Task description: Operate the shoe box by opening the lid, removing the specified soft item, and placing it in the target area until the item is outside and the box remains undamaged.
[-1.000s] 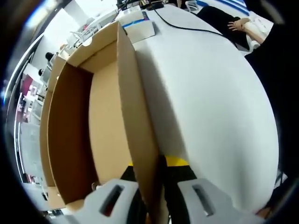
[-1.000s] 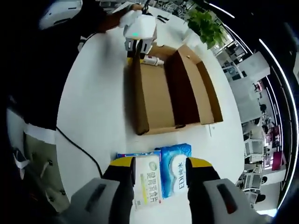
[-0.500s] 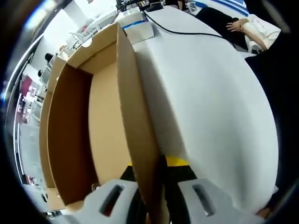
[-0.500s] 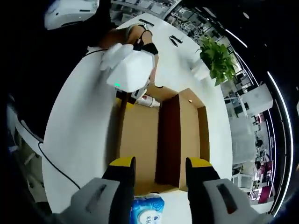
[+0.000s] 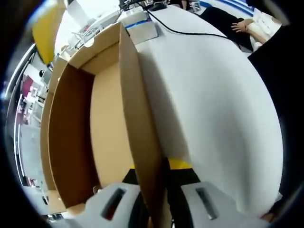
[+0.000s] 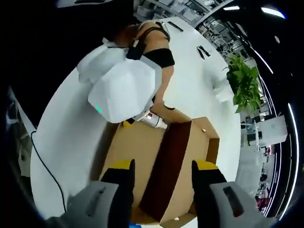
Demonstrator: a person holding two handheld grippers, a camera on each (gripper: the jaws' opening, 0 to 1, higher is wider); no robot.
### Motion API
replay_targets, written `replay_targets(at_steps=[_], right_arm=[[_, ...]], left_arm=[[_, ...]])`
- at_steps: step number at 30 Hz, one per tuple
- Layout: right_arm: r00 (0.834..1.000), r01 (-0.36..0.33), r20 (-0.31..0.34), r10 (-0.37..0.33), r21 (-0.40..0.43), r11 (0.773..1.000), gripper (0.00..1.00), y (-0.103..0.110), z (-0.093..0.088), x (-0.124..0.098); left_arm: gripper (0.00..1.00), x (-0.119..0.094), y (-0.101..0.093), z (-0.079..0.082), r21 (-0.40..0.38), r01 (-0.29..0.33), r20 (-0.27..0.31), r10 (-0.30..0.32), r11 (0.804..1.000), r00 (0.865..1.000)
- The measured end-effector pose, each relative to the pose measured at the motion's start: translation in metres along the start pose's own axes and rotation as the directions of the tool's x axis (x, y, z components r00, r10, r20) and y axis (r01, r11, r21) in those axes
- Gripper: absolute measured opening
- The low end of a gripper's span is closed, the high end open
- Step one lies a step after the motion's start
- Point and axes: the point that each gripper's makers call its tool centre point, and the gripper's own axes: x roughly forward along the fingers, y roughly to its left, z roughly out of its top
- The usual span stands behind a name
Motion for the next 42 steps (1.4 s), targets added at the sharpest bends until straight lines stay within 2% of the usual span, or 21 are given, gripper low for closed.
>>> replay_targets(at_steps=[5,8,15,16,18,23,26,29,31,32,33,34,36,38,42], right_arm=[[0.999,-0.029,0.029,0.032,-0.084,0.996,0.49,-0.003,0.005,0.019],[0.996,-0.085,-0.027,0.083,-0.130,0.988,0.50,0.001,-0.006,0.033],[0.993,-0.118,-0.014,0.117,-0.190,0.975,0.48,0.004,-0.012,0.059],[0.993,-0.121,-0.020,0.120,-0.230,0.966,0.47,0.002,-0.013,0.065],[0.989,-0.148,-0.060,0.137,-0.246,0.958,0.46,0.002,-0.020,0.074],[0.988,-0.155,-0.033,0.153,-0.299,0.941,0.47,-0.001,-0.013,0.093],[0.987,-0.153,-0.017,0.158,-0.357,0.922,0.47,-0.006,-0.003,0.105],[0.980,-0.197,-0.045,0.194,-0.382,0.903,0.46,-0.003,-0.005,0.117],[0.979,-0.199,-0.044,0.198,-0.410,0.890,0.46,-0.001,-0.003,0.124],[0.977,-0.208,-0.036,0.212,-0.414,0.886,0.46,0.001,0.000,0.127],[0.969,-0.224,0.001,0.246,-0.413,0.883,0.46,0.008,0.006,0.130],[0.973,-0.214,-0.011,0.230,-0.411,0.886,0.46,0.003,0.004,0.130],[0.972,-0.214,-0.003,0.233,-0.407,0.888,0.45,0.002,0.008,0.133],[0.964,-0.231,0.029,0.264,-0.396,0.889,0.45,0.005,0.014,0.136],[0.955,-0.249,0.052,0.291,-0.387,0.888,0.42,0.005,0.019,0.143]], left_arm=[[0.07,-0.001,0.000,0.000,-0.008,-0.001,-0.004,0.001,1.000,1.000],[0.07,-0.001,0.000,0.000,-0.008,-0.007,-0.010,0.007,1.000,1.000],[0.07,0.000,0.000,0.000,-0.006,-0.002,-0.005,0.002,1.000,1.000],[0.07,0.000,0.001,0.000,-0.006,-0.001,-0.006,0.001,1.000,1.000],[0.07,0.000,0.001,0.000,-0.009,0.001,-0.003,-0.001,1.000,1.000],[0.07,0.001,0.001,0.000,-0.009,0.003,-0.001,-0.003,1.000,1.000],[0.07,0.001,0.001,0.001,-0.008,0.002,-0.001,-0.002,1.000,1.000],[0.07,0.001,0.001,0.001,-0.010,0.006,0.002,-0.006,1.000,1.000],[0.07,0.001,0.001,0.001,-0.009,0.008,0.004,-0.008,1.000,1.000],[0.07,0.001,0.001,0.001,-0.009,0.008,0.005,-0.008,1.000,1.000],[0.07,0.001,0.000,0.001,-0.004,0.002,0.007,-0.002,1.000,1.000],[0.07,0.001,0.000,0.001,0.015,0.003,0.005,-0.003,1.000,1.000],[0.07,0.000,0.000,0.001,-0.005,0.004,0.003,-0.004,1.000,1.000],[0.07,0.000,0.000,0.001,-0.007,0.006,0.005,-0.006,1.000,1.000],[0.07,0.000,-0.001,0.001,-0.001,0.002,0.002,-0.002,1.000,1.000]])
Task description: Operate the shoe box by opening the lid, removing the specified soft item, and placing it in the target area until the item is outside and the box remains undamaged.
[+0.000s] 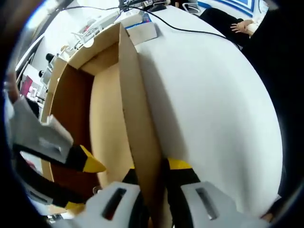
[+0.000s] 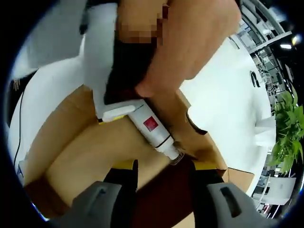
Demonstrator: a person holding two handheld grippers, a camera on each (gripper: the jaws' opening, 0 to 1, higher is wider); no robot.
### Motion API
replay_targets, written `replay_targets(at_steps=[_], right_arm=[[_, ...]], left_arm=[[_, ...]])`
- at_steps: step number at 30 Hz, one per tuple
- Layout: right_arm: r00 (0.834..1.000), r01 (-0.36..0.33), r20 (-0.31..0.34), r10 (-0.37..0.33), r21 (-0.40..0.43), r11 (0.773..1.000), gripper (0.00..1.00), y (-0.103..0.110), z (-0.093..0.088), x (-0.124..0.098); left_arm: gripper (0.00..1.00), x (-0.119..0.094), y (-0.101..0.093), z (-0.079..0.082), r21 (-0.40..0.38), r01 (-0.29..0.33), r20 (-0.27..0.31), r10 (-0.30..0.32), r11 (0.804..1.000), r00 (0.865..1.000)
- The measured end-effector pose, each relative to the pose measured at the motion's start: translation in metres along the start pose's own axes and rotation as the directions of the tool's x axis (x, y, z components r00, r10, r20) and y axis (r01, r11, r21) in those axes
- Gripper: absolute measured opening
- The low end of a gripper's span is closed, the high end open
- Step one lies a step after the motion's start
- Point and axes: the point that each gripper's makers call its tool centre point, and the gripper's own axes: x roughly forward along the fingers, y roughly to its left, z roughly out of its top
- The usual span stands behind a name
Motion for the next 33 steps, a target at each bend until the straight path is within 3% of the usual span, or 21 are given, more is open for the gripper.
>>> replay_targets(at_steps=[7,17,26,30,33], right_arm=[[0.999,-0.036,0.005,0.036,0.004,0.999,0.36,0.000,-0.003,0.012],[0.998,-0.059,-0.029,0.059,0.025,0.998,0.23,0.001,-0.010,0.005],[0.996,-0.084,-0.013,0.084,0.022,0.996,0.30,0.003,0.000,0.009],[0.996,-0.088,-0.026,0.091,0.085,0.992,0.20,0.005,-0.006,0.002],[0.992,-0.114,-0.045,0.121,0.133,0.985,0.19,0.019,-0.014,-0.003]], left_arm=[[0.07,0.000,-0.001,0.000,-0.002,0.001,0.001,-0.001,1.000,1.000],[0.07,0.000,-0.001,0.000,-0.001,0.001,0.002,-0.001,1.000,1.000],[0.07,0.000,-0.001,0.000,-0.001,-0.001,-0.001,0.001,1.000,1.000],[0.07,0.001,0.000,0.000,-0.002,0.000,0.000,0.000,1.000,1.000],[0.07,0.001,0.000,0.000,-0.001,0.000,0.000,0.000,1.000,1.000]])
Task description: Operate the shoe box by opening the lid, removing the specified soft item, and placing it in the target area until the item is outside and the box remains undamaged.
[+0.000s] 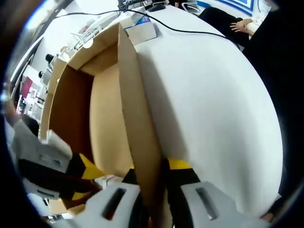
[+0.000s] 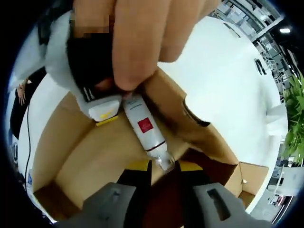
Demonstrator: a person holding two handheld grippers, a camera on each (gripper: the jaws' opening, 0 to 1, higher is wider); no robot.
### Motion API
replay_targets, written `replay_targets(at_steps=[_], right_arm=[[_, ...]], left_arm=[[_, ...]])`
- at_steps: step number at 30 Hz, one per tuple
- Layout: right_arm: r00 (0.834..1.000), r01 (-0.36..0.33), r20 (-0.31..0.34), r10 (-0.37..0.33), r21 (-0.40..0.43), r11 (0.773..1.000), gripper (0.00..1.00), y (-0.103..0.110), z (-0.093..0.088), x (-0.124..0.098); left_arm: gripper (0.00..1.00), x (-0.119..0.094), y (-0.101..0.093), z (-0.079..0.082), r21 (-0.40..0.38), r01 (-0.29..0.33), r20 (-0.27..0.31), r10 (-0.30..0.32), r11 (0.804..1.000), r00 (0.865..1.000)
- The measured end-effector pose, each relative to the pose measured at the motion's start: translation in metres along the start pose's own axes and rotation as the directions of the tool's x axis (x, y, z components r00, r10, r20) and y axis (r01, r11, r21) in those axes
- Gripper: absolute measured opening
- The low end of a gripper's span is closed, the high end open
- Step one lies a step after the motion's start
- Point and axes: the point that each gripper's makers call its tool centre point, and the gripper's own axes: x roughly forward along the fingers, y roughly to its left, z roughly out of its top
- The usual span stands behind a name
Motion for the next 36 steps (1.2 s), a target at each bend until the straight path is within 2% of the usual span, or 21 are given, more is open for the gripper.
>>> replay_targets(at_steps=[1,3,6,11,14,19,21,24,28,29,32,36], right_arm=[[1.000,-0.013,-0.015,0.013,0.026,1.000,0.20,0.005,-0.004,-0.001],[0.999,-0.021,-0.026,0.021,0.010,1.000,0.20,0.010,-0.006,-0.001],[1.000,-0.011,0.004,0.011,0.015,1.000,0.25,0.007,0.001,0.004],[0.999,-0.039,-0.011,0.039,0.016,0.999,0.21,0.012,0.002,0.012],[0.999,-0.043,0.003,0.043,0.118,0.992,0.21,0.021,-0.002,0.009],[1.000,-0.005,0.009,0.003,0.201,0.980,0.20,0.028,-0.012,0.006],[1.000,0.020,-0.009,-0.018,0.281,0.959,0.20,0.033,-0.021,0.004],[0.999,0.034,-0.024,-0.027,0.355,0.934,0.19,0.042,-0.032,0.001],[0.997,0.069,-0.048,-0.052,0.495,0.866,0.19,0.054,-0.047,-0.004],[0.997,0.078,-0.045,-0.063,0.505,0.859,0.19,0.054,-0.047,-0.004],[0.995,0.102,-0.052,-0.088,0.592,0.800,0.19,0.061,-0.053,-0.008],[0.989,0.147,-0.108,-0.101,0.637,0.756,0.19,0.071,-0.066,-0.013]], left_arm=[[0.07,0.000,0.000,0.000,0.000,0.001,0.001,-0.001,1.000,1.000],[0.07,0.000,0.000,0.000,0.002,0.000,-0.001,0.000,1.000,1.000],[0.07,0.000,0.000,0.000,0.002,-0.001,-0.002,0.001,1.000,1.000],[0.07,0.000,0.000,0.000,0.001,0.001,0.000,-0.001,1.000,1.000],[0.07,0.000,0.001,0.000,0.002,0.001,0.002,-0.001,1.000,1.000],[0.07,0.000,0.001,0.000,-0.001,0.005,0.006,-0.005,1.000,1.000],[0.07,0.000,0.000,0.000,0.000,0.005,0.006,-0.005,1.000,1.000],[0.07,0.000,0.001,0.000,0.000,0.003,0.005,-0.003,1.000,1.000],[0.07,0.000,0.001,0.000,-0.001,0.003,0.006,-0.003,1.000,1.000],[0.07,0.000,0.001,0.000,-0.002,0.004,0.006,-0.004,1.000,1.000],[0.07,0.000,0.001,0.000,0.000,0.003,0.005,-0.003,1.000,1.000],[0.07,-0.001,0.001,0.000,-0.002,0.004,0.006,-0.004,1.000,1.000]])
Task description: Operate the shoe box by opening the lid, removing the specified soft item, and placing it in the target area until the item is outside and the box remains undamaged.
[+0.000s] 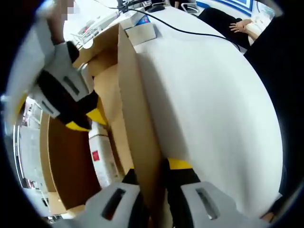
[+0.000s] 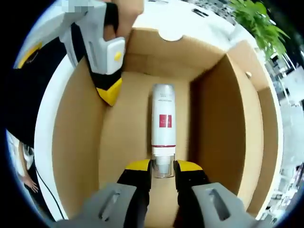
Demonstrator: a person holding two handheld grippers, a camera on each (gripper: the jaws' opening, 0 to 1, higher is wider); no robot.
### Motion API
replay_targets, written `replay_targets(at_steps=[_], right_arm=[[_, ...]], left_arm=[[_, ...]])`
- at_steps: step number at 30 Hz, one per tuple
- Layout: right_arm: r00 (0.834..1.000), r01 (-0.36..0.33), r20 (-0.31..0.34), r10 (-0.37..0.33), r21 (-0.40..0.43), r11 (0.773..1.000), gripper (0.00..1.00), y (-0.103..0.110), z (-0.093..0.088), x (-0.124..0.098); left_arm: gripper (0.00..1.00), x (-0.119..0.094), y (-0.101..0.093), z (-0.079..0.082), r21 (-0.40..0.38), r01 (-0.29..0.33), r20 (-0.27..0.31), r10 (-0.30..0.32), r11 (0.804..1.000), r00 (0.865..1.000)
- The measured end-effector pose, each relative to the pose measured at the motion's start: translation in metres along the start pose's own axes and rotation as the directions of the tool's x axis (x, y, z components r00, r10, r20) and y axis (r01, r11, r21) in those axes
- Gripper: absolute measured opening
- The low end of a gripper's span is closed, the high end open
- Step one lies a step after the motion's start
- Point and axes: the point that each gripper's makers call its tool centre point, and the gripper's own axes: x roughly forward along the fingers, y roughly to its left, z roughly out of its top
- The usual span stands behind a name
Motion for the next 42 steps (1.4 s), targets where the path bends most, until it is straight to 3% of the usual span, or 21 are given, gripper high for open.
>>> replay_targets(at_steps=[4,8,17,21,24,26,27,28,31,33,35,38,40,41,42], right_arm=[[0.999,0.032,-0.028,-0.030,0.088,0.996,0.19,0.002,-0.013,-0.005],[0.999,0.047,-0.033,-0.043,0.114,0.992,0.19,0.003,-0.021,-0.008],[1.000,0.026,-0.004,-0.026,0.148,0.989,0.22,0.007,-0.019,-0.008],[0.997,0.021,0.068,-0.039,0.248,0.968,0.28,0.002,-0.008,-0.017],[0.979,0.003,0.192,-0.070,0.326,0.945,0.31,-0.003,0.011,-0.023],[0.970,0.009,0.226,-0.094,0.350,0.937,0.38,-0.006,0.016,-0.024],[0.957,0.034,0.252,-0.144,0.393,0.919,0.40,-0.014,0.019,-0.023],[0.945,0.041,0.283,-0.164,0.397,0.917,0.41,-0.019,0.020,-0.022],[0.925,0.044,0.317,-0.209,0.456,0.889,0.42,-0.021,0.021,-0.020],[0.879,0.016,0.405,-0.251,0.503,0.864,0.42,-0.023,0.029,-0.021],[0.880,0.017,0.406,-0.247,0.493,0.870,0.43,-0.018,0.024,-0.016],[0.854,0.058,0.429,-0.293,0.482,0.874,0.47,-0.018,0.026,-0.010],[0.875,0.088,0.388,-0.290,0.462,0.882,0.49,-0.016,0.020,-0.005],[0.868,0.137,0.384,-0.315,0.424,0.895,0.50,-0.018,0.024,-0.008],[0.847,0.140,0.417,-0.329,0.422,0.896,0.50,-0.019,0.030,-0.012]], left_arm=[[0.07,0.000,-0.001,0.000,0.000,-0.001,-0.001,0.001,1.000,1.000],[0.07,0.000,-0.001,0.000,-0.001,-0.001,-0.001,0.001,1.000,1.000],[0.07,0.000,0.000,-0.001,-0.005,-0.002,-0.002,0.002,1.000,1.000],[0.07,0.000,0.000,-0.001,-0.006,-0.001,0.001,0.001,1.000,1.000],[0.07,0.000,-0.001,0.000,-0.005,0.000,0.002,0.000,1.000,1.000],[0.07,0.000,-0.001,0.000,-0.005,0.000,0.002,0.000,1.000,1.000],[0.07,0.000,-0.001,0.000,-0.006,0.000,0.002,0.000,1.000,1.000],[0.07,0.000,-0.001,0.000,-0.006,0.000,0.002,0.000,1.000,1.000],[0.07,-0.001,-0.002,-0.001,-0.004,0.000,0.002,0.000,1.000,1.000],[0.07,-0.001,-0.002,-0.001,-0.003,0.002,0.003,-0.002,1.000,1.000],[0.07,-0.001,-0.002,0.000,-0.004,0.002,0.001,-0.002,1.000,1.000],[0.07,-0.001,-0.003,0.000,-0.003,-0.002,-0.003,0.002,1.000,1.000],[0.07,-0.001,-0.003,0.000,-0.005,-0.001,-0.005,0.001,1.000,1.000],[0.07,-0.001,-0.003,0.000,-0.005,-0.001,-0.004,0.001,1.000,1.000],[0.07,-0.001,-0.003,0.000,-0.005,0.000,-0.004,0.000,1.000,1.000]])
